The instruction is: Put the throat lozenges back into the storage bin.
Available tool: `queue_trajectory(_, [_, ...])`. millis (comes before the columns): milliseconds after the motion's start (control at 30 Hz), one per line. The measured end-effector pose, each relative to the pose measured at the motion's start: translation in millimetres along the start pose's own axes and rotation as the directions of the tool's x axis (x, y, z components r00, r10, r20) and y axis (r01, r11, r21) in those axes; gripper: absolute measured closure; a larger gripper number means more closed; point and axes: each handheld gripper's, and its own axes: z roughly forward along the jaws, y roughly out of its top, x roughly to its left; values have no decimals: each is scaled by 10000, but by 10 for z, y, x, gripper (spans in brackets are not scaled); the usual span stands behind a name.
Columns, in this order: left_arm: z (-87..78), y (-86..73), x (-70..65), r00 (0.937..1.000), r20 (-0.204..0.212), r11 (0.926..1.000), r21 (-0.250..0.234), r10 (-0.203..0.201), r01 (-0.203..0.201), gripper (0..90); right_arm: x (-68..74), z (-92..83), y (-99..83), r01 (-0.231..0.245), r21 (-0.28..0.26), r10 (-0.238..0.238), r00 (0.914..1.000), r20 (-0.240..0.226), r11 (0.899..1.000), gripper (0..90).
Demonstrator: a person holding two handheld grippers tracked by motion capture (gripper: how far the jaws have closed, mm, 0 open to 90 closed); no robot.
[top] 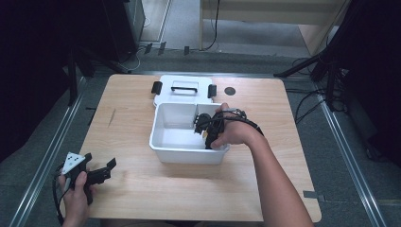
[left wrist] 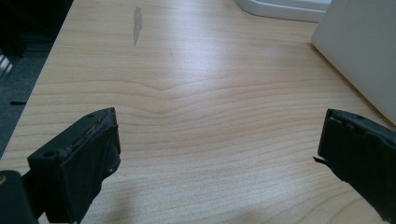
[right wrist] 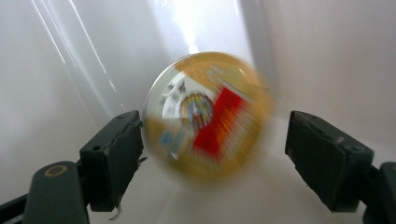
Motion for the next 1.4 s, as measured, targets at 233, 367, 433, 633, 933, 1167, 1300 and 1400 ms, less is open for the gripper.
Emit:
queue_trajectory(233, [0,0,0,10000,1,10000,0,-1,1,0,-4,-7,-24,3,-249,-5,10000,-62,9997,229])
queue_trajectory(367, [1,0,0,10000,1,10000,0,2,-2,0,-6,-42,-39,-1,-478,-10,9997,-227,9989,282])
queue_trajectory(433, [1,0,0,10000,0,10000,3,0,0,0,-2,-71,-44,1,-556,-19,9995,-329,9985,274])
queue_trajectory(633, [1,0,0,10000,2,10000,1,9,-9,0,-20,-201,-70,-212,-950,180,9993,-341,9953,256])
queue_trajectory(933, [2,0,-2,10000,-6,10000,0,11,-11,0,-58,-479,-185,-591,-1583,591,9982,-47,9856,230])
queue_trajectory(1167, [4,0,-4,10000,-28,10000,-4,10,-10,0,-101,-662,-335,-932,-1975,966,9953,77,9759,219])
queue_trajectory(1300, [5,1,-4,10000,-31,10000,-2,23,-23,0,-132,-744,-454,-1130,-2153,1191,9928,155,9700,214])
queue_trajectory(1400, [5,1,-5,10000,-43,10000,0,33,-33,0,-161,-783,-555,-1268,-2198,1360,9903,272,9673,206])
